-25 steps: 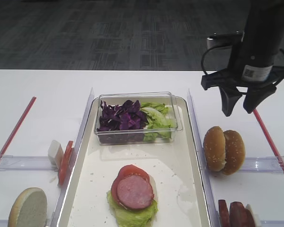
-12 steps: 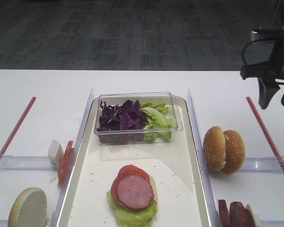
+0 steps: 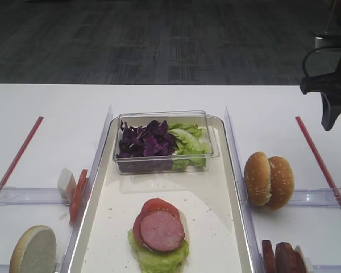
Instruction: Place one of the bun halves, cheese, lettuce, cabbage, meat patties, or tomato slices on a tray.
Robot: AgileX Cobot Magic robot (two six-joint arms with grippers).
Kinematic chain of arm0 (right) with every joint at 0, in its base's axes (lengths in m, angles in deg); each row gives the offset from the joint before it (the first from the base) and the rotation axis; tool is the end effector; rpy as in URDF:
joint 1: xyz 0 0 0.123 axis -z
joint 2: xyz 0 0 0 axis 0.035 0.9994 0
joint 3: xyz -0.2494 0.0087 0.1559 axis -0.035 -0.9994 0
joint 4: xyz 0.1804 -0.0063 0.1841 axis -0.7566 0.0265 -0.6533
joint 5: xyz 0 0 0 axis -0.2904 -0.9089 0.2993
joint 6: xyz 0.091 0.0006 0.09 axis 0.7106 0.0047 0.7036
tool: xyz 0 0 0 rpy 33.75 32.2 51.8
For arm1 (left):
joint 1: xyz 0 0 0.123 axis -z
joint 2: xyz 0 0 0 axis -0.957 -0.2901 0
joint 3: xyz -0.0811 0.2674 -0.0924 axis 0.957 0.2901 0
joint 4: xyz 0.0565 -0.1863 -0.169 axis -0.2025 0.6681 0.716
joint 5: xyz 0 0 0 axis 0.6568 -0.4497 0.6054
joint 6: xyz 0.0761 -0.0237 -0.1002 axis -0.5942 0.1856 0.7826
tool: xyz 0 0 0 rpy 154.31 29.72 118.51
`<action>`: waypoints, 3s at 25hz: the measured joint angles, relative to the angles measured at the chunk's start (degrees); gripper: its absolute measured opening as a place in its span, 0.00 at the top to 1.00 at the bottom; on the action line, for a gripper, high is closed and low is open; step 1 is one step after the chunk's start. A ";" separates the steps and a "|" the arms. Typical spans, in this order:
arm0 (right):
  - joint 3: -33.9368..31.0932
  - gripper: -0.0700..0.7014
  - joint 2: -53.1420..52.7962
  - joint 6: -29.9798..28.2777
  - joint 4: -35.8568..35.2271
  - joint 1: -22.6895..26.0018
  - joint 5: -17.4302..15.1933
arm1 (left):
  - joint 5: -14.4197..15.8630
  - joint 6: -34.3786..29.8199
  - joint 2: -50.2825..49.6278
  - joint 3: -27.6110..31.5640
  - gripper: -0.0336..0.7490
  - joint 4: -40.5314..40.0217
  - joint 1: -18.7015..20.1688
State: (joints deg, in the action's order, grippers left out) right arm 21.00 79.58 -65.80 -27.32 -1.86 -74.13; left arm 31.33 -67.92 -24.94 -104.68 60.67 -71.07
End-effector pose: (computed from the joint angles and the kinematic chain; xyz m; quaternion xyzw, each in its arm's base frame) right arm 0.3648 0.0075 0.2110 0.0173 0.9991 0.0333 0.0207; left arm 0.0150 -0.0017 0.2473 0.0290 0.8814 -0.0065 0.4715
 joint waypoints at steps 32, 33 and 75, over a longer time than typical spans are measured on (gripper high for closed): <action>0.09 0.17 -33.35 -0.53 -1.50 0.00 -1.86 | 0.00 0.00 0.00 0.00 0.58 0.00 0.00; 0.09 0.17 -35.38 -0.53 -1.50 0.00 -2.06 | 0.00 0.00 0.00 0.00 0.58 0.00 0.00; -49.62 0.17 -92.18 0.20 2.11 -2.94 -1.51 | 0.00 0.00 0.00 0.00 0.58 0.00 0.00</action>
State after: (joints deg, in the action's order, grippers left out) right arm -28.62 -12.60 -65.60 -25.21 -4.80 -75.65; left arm 31.33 -67.92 -24.94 -104.68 60.67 -71.07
